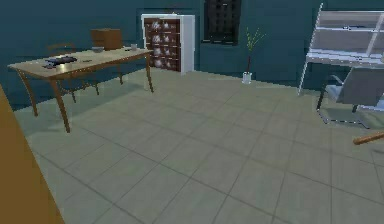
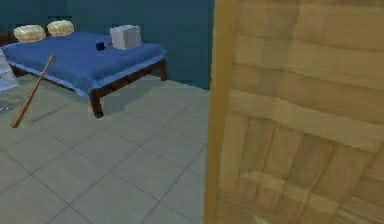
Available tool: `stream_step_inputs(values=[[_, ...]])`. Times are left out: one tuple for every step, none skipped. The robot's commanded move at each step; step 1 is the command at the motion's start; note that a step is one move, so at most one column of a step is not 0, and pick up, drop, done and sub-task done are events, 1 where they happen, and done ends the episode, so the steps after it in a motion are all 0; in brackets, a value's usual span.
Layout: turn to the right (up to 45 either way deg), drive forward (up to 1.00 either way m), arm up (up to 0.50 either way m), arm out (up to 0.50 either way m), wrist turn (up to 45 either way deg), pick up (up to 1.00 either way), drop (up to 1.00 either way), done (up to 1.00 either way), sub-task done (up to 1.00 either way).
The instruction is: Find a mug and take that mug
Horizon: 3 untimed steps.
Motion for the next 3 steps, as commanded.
stream_step_inputs(values=[[0.0,0.60,0.00,0.00,0.0,0.00,0.00,0.00,0.00],[-12.0,0.00,0.00,0.00,0.0,0.00,0.00,0.00,0.00],[0.0,1.00,0.00,0.00,0.0,0.00,0.00,0.00,0.00]])
